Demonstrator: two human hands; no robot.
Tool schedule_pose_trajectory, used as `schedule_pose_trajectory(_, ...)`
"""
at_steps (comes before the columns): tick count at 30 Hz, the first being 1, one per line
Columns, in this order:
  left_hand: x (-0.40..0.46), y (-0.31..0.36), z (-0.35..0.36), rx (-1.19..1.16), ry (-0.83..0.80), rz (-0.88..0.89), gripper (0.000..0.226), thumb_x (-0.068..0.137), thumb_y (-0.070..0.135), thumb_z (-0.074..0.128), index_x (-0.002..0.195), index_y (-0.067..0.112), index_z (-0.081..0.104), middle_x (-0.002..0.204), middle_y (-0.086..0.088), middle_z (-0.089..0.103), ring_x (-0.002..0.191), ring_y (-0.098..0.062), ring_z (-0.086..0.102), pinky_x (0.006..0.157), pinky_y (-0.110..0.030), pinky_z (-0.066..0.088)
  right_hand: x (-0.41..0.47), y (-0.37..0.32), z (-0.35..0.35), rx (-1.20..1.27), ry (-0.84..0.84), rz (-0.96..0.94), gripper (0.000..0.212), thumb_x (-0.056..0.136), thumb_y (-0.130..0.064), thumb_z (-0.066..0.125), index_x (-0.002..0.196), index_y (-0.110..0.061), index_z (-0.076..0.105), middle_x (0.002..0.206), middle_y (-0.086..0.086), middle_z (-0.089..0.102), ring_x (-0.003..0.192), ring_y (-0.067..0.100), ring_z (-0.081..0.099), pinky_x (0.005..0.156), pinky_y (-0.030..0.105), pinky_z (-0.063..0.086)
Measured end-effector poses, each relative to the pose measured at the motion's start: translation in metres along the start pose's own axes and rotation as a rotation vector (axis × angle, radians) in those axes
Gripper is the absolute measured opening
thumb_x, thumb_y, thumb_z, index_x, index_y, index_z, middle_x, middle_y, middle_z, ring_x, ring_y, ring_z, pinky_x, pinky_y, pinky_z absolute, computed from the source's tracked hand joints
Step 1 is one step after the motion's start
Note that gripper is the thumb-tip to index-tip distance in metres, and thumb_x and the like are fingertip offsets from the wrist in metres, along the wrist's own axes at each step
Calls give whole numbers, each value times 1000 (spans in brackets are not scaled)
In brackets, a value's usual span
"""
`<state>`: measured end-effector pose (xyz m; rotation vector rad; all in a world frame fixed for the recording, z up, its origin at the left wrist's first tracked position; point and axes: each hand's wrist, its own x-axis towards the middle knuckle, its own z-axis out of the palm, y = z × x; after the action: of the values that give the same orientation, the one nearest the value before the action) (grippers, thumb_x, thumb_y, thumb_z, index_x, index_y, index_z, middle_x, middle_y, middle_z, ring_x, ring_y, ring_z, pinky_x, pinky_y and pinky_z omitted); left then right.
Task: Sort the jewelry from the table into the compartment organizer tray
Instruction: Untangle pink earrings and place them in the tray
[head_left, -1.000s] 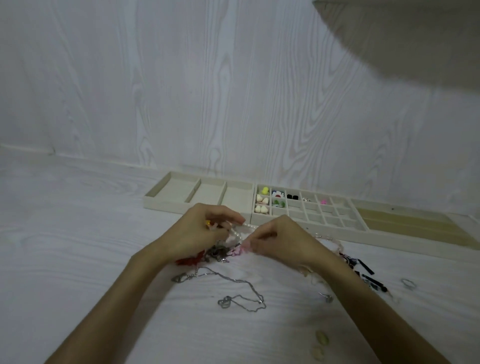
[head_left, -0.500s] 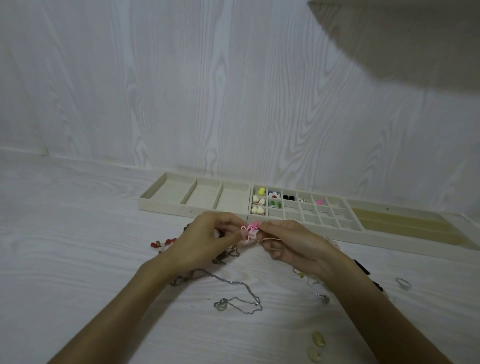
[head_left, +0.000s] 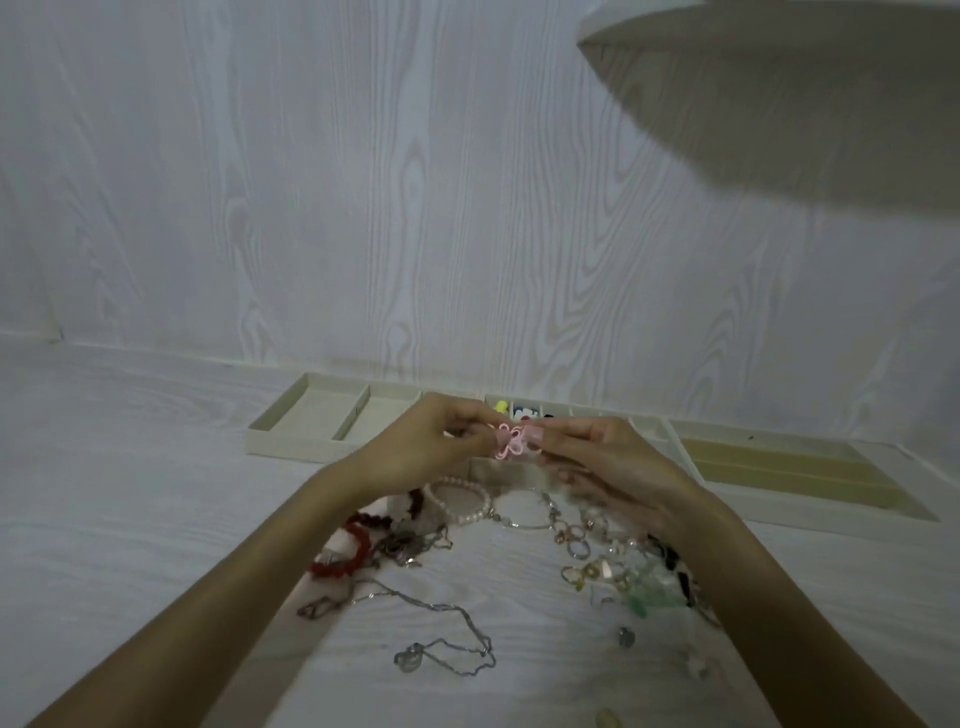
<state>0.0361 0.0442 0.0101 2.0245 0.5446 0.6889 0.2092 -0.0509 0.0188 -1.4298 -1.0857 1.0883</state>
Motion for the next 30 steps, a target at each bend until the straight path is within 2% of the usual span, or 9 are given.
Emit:
schedule_pose_trajectory(4, 55, 18, 11, -67, 66, -28, 12, 86, 18, 68, 96, 17, 73, 82, -16, 72, 71, -7, 61, 73, -14, 44, 13, -19, -32, -42, 154, -134, 23, 87, -12, 64, 109, -8, 69, 90, 8, 73, 69, 3, 66, 61, 11, 50)
schedule_pose_trajectory(6, 82, 22, 23, -94, 116, -50, 17, 85, 19, 69, 101, 14, 71, 72, -3, 69, 63, 1, 60, 60, -6, 44, 21, -23, -50, -98, 238, -173, 22, 89, -11, 62, 109, -9, 69, 86, 6, 73, 68, 4, 66, 63, 14, 52)
schedule_pose_trajectory(9, 113, 21, 42, -106, 128, -111, 21, 86, 21, 67, 107, 19, 68, 88, 2, 68, 70, -1, 58, 52, -6, 40, 33, -21, -75, -146, 323, -176, 21, 87, -10, 64, 107, -9, 69, 81, 5, 75, 72, 13, 67, 73, 27, 55)
schedule_pose_trajectory(11, 131, 16, 56, -81, 94, -144, 18, 88, 18, 64, 106, 19, 68, 93, -1, 67, 64, -1, 53, 47, -6, 37, 44, -18, -91, -228, 354, -134, 22, 84, -11, 69, 106, -12, 67, 79, 8, 74, 75, 18, 70, 71, 23, 57)
schedule_pose_trajectory(16, 158, 5, 74, -30, -74, -213, 25, 87, 28, 67, 108, 16, 72, 110, 0, 69, 83, 2, 58, 60, -6, 41, 62, -15, -124, -424, 423, -82, 19, 79, -13, 74, 95, -6, 70, 78, 7, 73, 62, 5, 69, 62, 13, 54)
schedule_pose_trajectory(20, 170, 1, 76, 9, -93, -208, 29, 86, 36, 65, 100, 13, 75, 93, 5, 72, 89, -6, 62, 76, -15, 45, 68, -16, -136, -420, 383, -89, 16, 77, -10, 75, 91, -2, 73, 79, 12, 74, 66, 11, 70, 70, 19, 58)
schedule_pose_trajectory(23, 177, -5, 83, 66, -29, -186, 35, 93, 37, 55, 80, 12, 75, 63, 9, 66, 71, -16, 54, 68, -24, 43, 72, -12, -143, -433, 380, -90, 15, 79, -10, 74, 92, -4, 73, 81, 12, 74, 72, 15, 71, 76, 24, 58)
schedule_pose_trajectory(28, 179, -17, 97, 335, 95, -160, 31, 87, 46, 61, 82, 19, 75, 63, 7, 59, 56, -10, 50, 61, -24, 40, 77, -1, -148, -518, 383, -36, 10, 81, -9, 71, 91, -7, 74, 77, 5, 73, 60, 4, 65, 56, 10, 50)
schedule_pose_trajectory(30, 176, -20, 100, 385, 129, -152, 25, 83, 47, 66, 83, 24, 76, 73, 10, 67, 65, -8, 57, 61, -23, 40, 78, 4, -147, -612, 380, -32, 11, 81, -12, 72, 91, -12, 75, 78, 0, 71, 63, 1, 63, 53, 8, 44)
